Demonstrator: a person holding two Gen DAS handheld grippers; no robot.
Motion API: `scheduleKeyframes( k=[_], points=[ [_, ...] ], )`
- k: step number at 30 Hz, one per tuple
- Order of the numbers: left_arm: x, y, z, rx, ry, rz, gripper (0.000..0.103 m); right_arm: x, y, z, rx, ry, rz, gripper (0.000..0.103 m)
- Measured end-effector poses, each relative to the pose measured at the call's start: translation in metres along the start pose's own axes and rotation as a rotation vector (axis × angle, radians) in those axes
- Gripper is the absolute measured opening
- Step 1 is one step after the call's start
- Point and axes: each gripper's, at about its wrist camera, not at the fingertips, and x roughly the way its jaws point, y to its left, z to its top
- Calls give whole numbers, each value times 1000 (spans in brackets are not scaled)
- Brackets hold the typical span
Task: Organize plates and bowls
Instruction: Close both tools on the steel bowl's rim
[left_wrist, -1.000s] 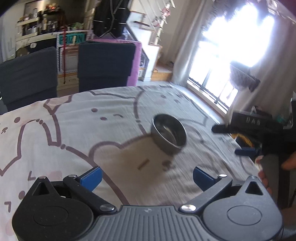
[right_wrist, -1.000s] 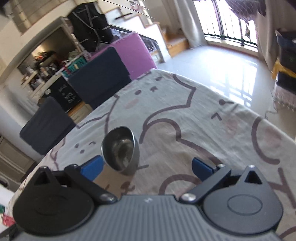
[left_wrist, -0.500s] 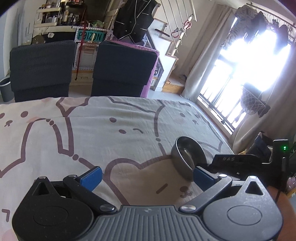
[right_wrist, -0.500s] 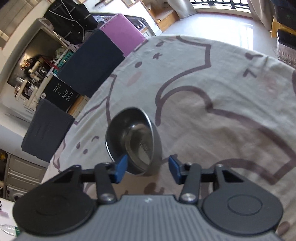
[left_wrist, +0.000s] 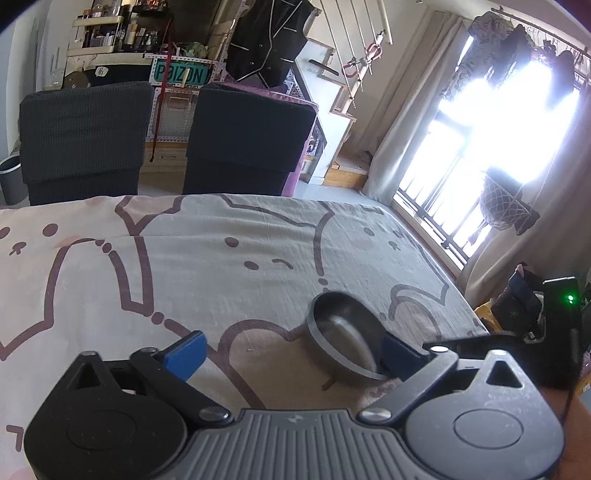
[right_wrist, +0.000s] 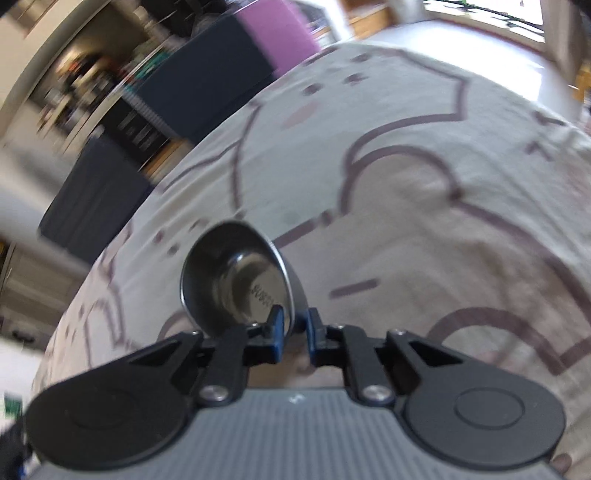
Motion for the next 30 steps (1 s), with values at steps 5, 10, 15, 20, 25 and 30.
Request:
scheduleKeyframes(
  k=[5, 10, 15, 20, 25, 30],
  points=[
    [5, 5, -3, -6, 25, 17, 85, 2, 25, -15, -185, 119, 87, 13],
    [19, 15, -9, -16, 121, 71, 75, 4, 51, -33, -376, 218, 159, 13],
    [28, 27, -12, -35, 148, 95, 63, 6, 62, -35, -449, 191, 121, 9],
    [33, 30, -13, -43, 143, 86, 59, -4, 68, -38, -551, 41, 15, 9],
    [42, 25, -18, -33, 177, 73, 40, -1, 69, -39, -562, 26, 14, 9],
    [48, 22, -19, -31, 199, 74, 14, 3, 62, -39, -570, 94, 22, 17]
  ],
)
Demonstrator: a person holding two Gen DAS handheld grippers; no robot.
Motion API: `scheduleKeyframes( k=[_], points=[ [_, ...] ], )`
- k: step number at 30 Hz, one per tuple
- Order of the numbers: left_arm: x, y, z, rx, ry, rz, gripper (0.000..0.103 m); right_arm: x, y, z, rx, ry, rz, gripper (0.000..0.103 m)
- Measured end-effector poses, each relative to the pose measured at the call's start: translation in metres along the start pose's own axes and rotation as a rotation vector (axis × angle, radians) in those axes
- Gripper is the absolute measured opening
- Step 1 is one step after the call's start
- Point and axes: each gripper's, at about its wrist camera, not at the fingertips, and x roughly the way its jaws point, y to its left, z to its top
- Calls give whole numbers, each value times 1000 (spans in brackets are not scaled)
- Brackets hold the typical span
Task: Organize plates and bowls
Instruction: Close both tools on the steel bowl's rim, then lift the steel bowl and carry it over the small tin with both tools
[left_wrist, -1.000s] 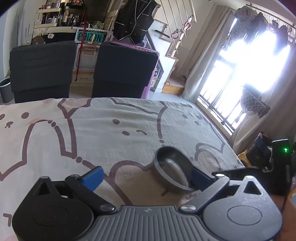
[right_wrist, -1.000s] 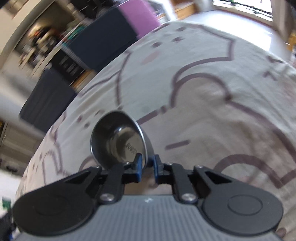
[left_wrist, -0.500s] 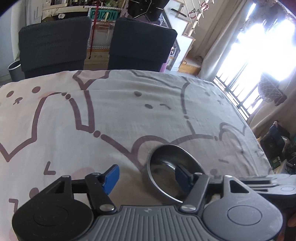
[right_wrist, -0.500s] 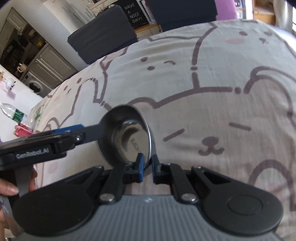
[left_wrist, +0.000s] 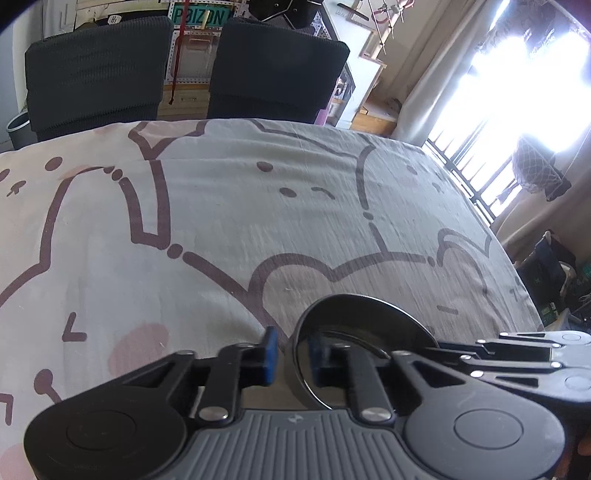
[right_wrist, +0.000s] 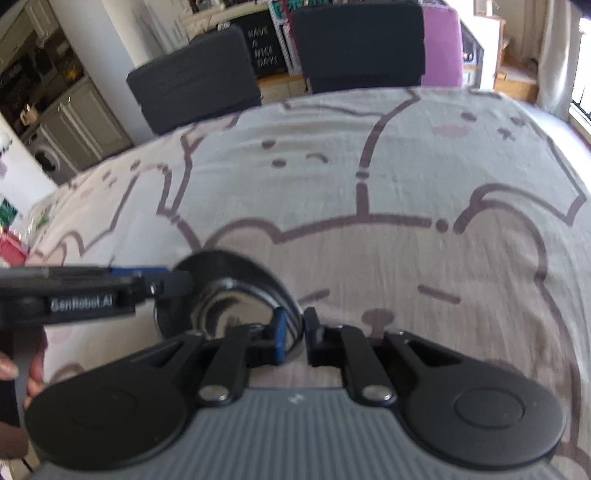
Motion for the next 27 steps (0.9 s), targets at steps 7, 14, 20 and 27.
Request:
scheduleKeyframes(
  k=[7, 14, 20, 27],
  points=[
    [2, -4, -1, 10, 47, 20, 10, 0, 1, -4, -3, 9, -34, 24],
    [-17, -16, 2, 20, 10, 22, 5, -16, 6, -4, -19, -38, -56, 6],
    [-50, -34, -1, 50, -45, -3, 3, -51, 5, -8, 0, -85, -41, 6],
    [-86, -71, -26, 135, -69, -22, 3, -100, 8, -34, 6, -88, -81, 6]
  ],
)
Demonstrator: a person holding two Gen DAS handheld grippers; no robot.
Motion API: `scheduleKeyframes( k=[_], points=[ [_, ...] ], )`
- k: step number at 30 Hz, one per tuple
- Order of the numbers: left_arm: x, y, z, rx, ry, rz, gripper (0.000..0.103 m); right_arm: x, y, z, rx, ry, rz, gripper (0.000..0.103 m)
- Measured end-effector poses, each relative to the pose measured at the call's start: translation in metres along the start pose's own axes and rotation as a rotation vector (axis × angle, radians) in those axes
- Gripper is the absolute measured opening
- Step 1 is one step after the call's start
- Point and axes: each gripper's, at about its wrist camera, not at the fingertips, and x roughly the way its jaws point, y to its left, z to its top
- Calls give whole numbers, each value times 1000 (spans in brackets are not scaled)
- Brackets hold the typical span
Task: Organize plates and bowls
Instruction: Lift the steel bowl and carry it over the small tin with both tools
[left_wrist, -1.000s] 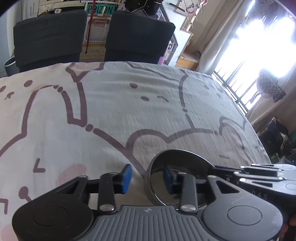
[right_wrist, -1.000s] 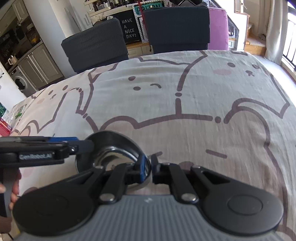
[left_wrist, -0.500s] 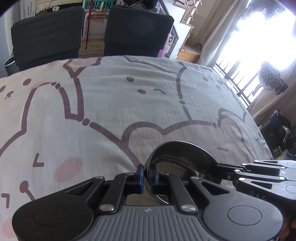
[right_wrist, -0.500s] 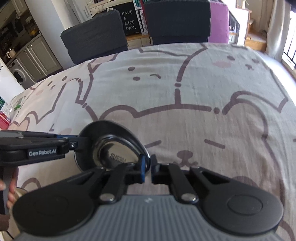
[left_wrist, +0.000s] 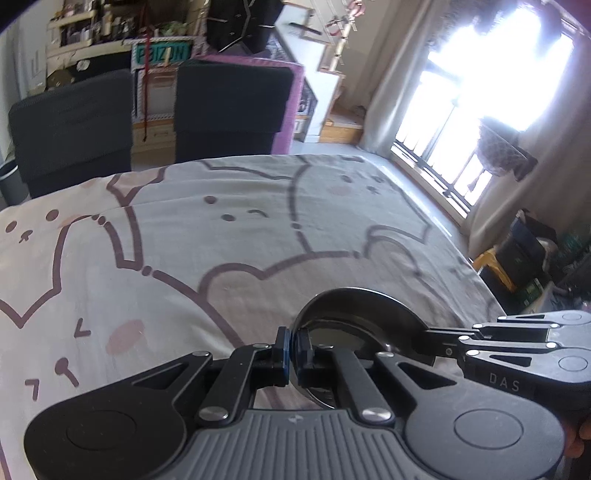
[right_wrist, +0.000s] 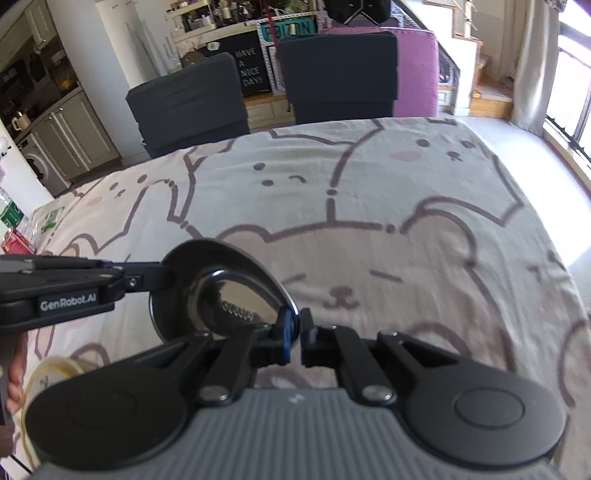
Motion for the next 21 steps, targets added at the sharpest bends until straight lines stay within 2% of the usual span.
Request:
scheduleKeyframes(
  k=[9, 14, 21],
  points=[
    [-24, -38, -30, 50, 11, -31, 4, -49, -8, -48, 1, 38, -28, 6],
    [-17, -50, -43, 61, 46, -48, 4, -57, -19, -68, 26, 75, -33, 6],
    [0, -61, -53, 82, 88, -36, 4, -53, -23, -84, -1, 136, -51, 7]
  ],
)
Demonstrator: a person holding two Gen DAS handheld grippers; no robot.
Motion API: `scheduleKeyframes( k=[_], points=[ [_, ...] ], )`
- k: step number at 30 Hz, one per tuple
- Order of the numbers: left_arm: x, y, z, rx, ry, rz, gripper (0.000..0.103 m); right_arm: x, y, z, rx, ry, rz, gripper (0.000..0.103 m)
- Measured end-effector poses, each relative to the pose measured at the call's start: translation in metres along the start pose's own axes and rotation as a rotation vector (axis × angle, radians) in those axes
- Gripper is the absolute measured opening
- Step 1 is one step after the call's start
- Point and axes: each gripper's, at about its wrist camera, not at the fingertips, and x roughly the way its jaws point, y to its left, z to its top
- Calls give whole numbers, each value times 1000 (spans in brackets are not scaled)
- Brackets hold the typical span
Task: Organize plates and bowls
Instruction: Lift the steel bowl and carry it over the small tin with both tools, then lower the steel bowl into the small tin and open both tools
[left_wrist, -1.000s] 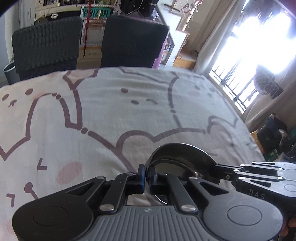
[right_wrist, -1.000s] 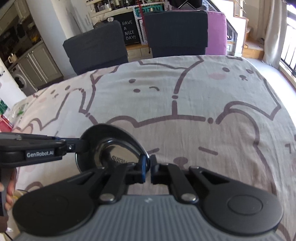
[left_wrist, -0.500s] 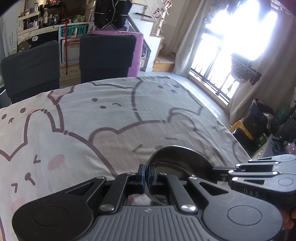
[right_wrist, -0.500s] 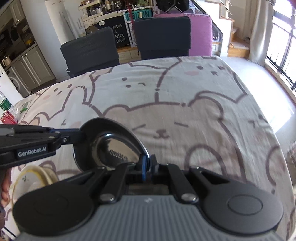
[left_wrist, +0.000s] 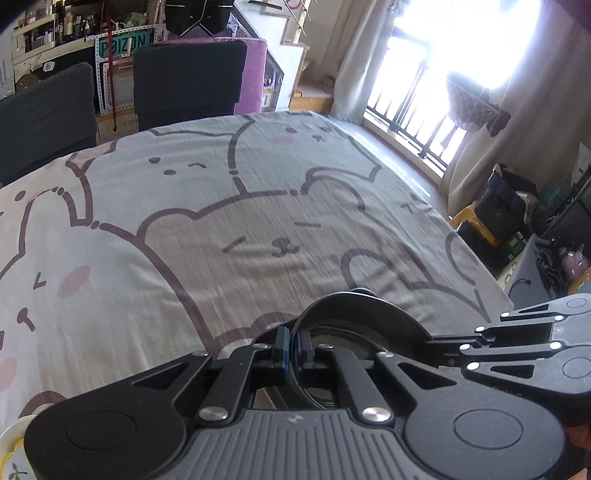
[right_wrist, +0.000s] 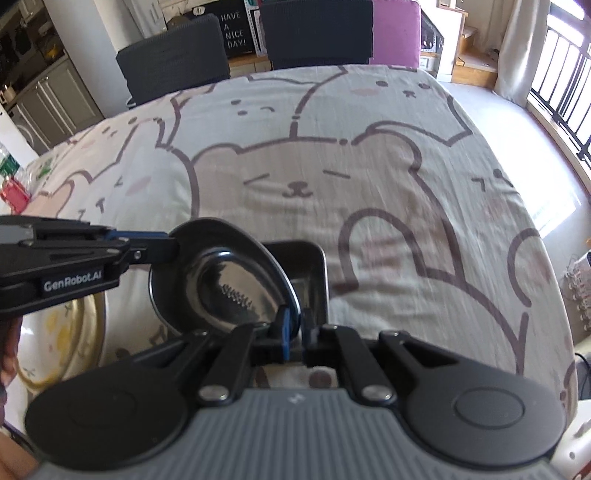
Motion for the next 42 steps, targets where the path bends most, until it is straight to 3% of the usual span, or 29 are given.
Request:
scheduleKeyframes(
  k=[18, 23, 31, 36, 42],
  points=[
    [36, 2, 0, 10, 46, 34, 7, 39, 3, 0, -54, 110, -19, 11],
    [36, 1, 2, 15, 32, 28, 13, 42, 4, 1, -56, 112, -27, 25],
    [14, 10, 5, -5, -21, 13, 53, 25, -2, 5, -31, 42, 18, 47],
    [1, 16, -4, 10, -3, 10, 55, 2, -21, 7, 26, -127, 34, 66],
    [0, 11, -23, 123, 59, 45, 56, 15, -37, 14, 77, -106, -2, 77]
  ],
)
